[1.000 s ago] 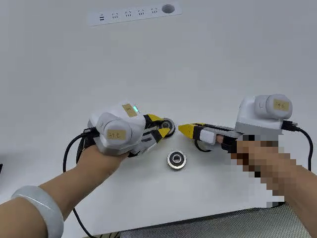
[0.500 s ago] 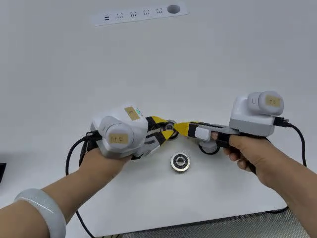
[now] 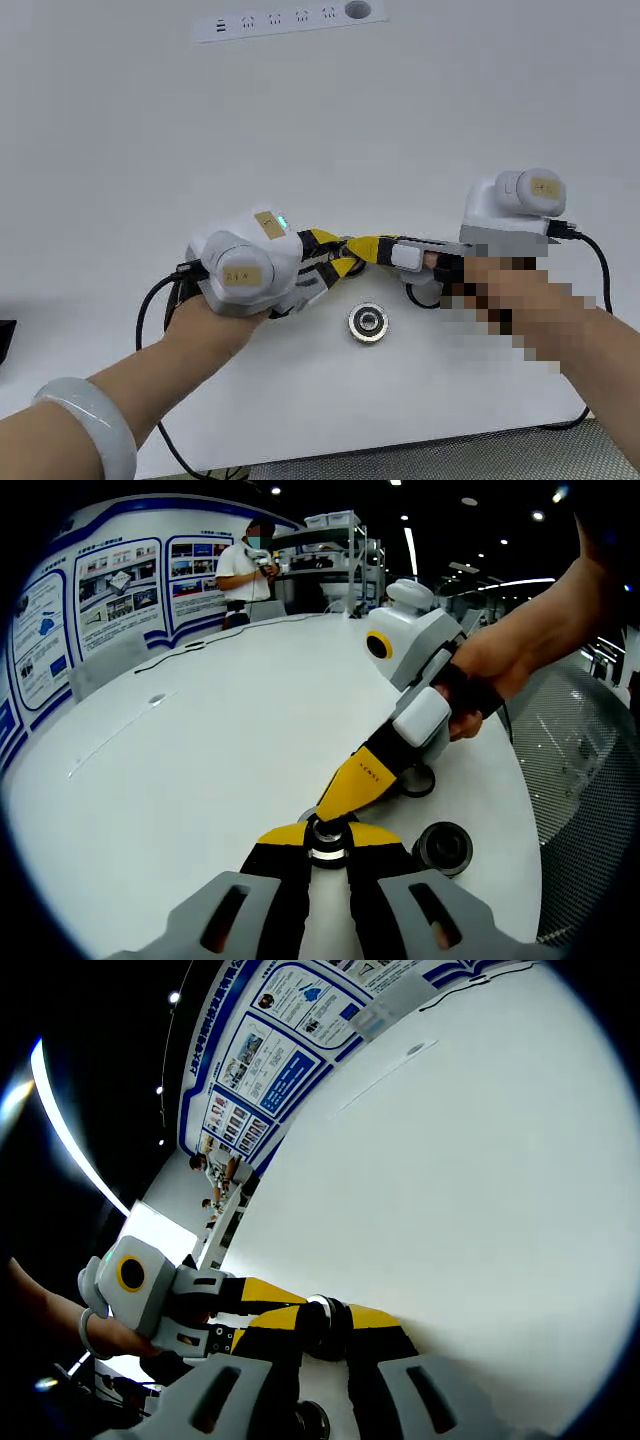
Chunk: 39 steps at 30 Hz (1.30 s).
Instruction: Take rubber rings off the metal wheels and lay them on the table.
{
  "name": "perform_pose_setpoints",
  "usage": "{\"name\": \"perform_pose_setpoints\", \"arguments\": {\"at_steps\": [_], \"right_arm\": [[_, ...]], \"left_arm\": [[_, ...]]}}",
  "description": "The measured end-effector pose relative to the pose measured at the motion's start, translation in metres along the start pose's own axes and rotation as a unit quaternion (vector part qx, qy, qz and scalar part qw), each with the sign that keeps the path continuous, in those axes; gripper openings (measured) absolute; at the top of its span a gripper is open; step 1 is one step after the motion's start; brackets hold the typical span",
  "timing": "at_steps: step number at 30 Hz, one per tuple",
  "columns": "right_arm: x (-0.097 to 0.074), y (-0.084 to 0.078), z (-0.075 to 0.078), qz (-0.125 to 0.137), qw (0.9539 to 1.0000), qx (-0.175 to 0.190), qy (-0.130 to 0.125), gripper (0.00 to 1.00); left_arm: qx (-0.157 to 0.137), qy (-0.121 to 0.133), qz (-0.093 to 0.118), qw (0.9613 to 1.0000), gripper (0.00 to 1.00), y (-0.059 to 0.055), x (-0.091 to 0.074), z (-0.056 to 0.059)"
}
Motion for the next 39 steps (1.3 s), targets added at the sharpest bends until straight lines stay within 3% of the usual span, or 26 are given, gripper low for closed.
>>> {"name": "perform_pose_setpoints", "arguments": {"at_steps": [21,30,39], "right_arm": [[-0.014,-0.009,-0.004,-0.013,0.9999,0.001,0.004,0.13],[-0.011,-0.01,-0.001,-0.015,0.9998,-0.012,-0.005,0.17],[-0.007,-0.009,-0.003,-0.015,0.9998,-0.011,0.003,0.19]], "left_arm": [[0.002,-0.003,0.001,1.0,0.13,-0.001,-0.001,-0.001],[0.001,-0.003,0.001,1.0,0.13,-0.001,-0.001,-0.001],[-0.001,-0.003,0.003,1.0,0.13,-0.001,-0.001,-0.001]]}}
Point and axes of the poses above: the centre of the closed fingertips' face, and the gripper's own axes: x roughly forward along the fingers, z roughly to its right, y roughly out of its top, the point moved 2 cm from there along -x, roughly backward along the fingers, and after that the axes turned 1 degree about z, right-handed, at the moved point
